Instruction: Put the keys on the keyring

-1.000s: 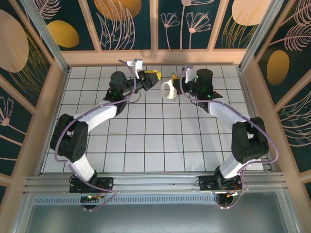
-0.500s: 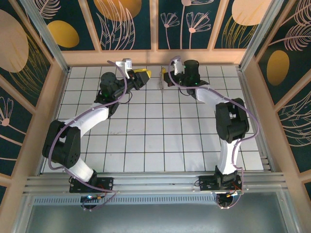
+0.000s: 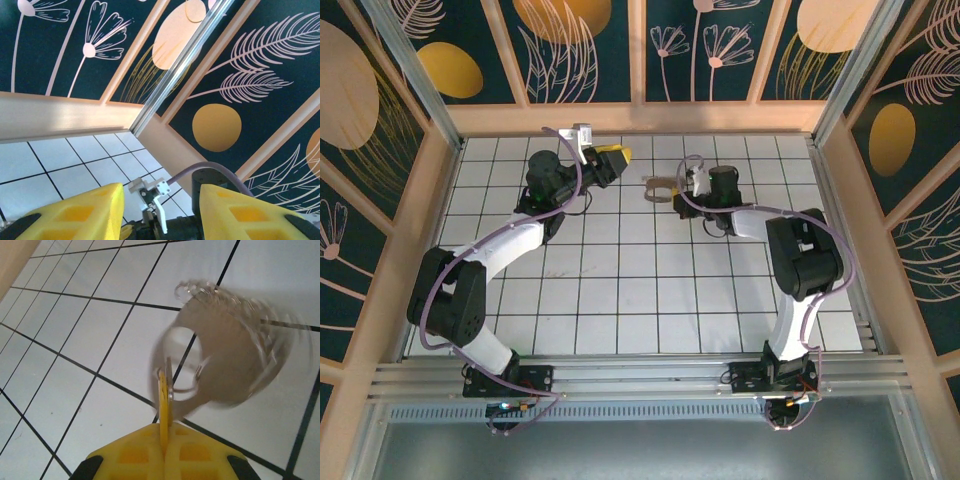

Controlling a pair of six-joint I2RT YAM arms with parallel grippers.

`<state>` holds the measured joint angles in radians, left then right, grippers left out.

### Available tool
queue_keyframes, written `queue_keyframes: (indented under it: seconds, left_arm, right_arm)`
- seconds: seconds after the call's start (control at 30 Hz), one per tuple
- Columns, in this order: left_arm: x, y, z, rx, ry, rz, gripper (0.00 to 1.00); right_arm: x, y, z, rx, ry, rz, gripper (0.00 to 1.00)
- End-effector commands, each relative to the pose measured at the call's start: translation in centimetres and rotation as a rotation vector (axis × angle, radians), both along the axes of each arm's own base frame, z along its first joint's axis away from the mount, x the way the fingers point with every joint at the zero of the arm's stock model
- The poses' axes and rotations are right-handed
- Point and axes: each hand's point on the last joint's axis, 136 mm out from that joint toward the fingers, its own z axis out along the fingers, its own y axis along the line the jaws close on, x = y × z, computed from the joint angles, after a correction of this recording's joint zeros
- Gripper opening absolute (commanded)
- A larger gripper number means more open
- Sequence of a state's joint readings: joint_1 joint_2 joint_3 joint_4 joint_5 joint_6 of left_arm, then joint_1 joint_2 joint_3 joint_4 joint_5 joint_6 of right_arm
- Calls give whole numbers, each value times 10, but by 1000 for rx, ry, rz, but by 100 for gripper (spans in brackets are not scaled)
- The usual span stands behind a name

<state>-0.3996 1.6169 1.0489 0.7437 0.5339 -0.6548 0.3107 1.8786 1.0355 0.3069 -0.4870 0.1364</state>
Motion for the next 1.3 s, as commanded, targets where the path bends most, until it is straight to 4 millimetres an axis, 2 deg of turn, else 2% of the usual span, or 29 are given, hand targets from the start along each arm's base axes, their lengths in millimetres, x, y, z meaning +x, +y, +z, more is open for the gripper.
queue_keyframes:
  seconds: [0.0,0.6,0.8,1.03,1.07,1.17,1.27]
  left_arm:
    - [-1,2,1,-8,-8,-4,44]
    - [-1,-1,-4,-16,6,-23,44]
    - [0,-2,-3,-17,4,-26,44]
    - [-1,-2,-2,-17,3,-31,44]
    - [-1,-2,-3,-16,4,-32,44]
    - [-2,-3,-4,-16,7,-38,44]
    - [-3,-3,-3,-19,6,-44,44]
  right_arm:
    - [0,-5,27,33,-78,-19,0]
    - [-52,-20,-15,63,61,-42,0]
    - [-67,-18,-30,65,120,-43,0]
    - [-94,-6,-37,88,216,-7,0]
    - [-100,-2,-38,87,229,2,3]
    - [-114,4,-38,78,251,12,25]
    - [-129,5,-33,69,255,4,37]
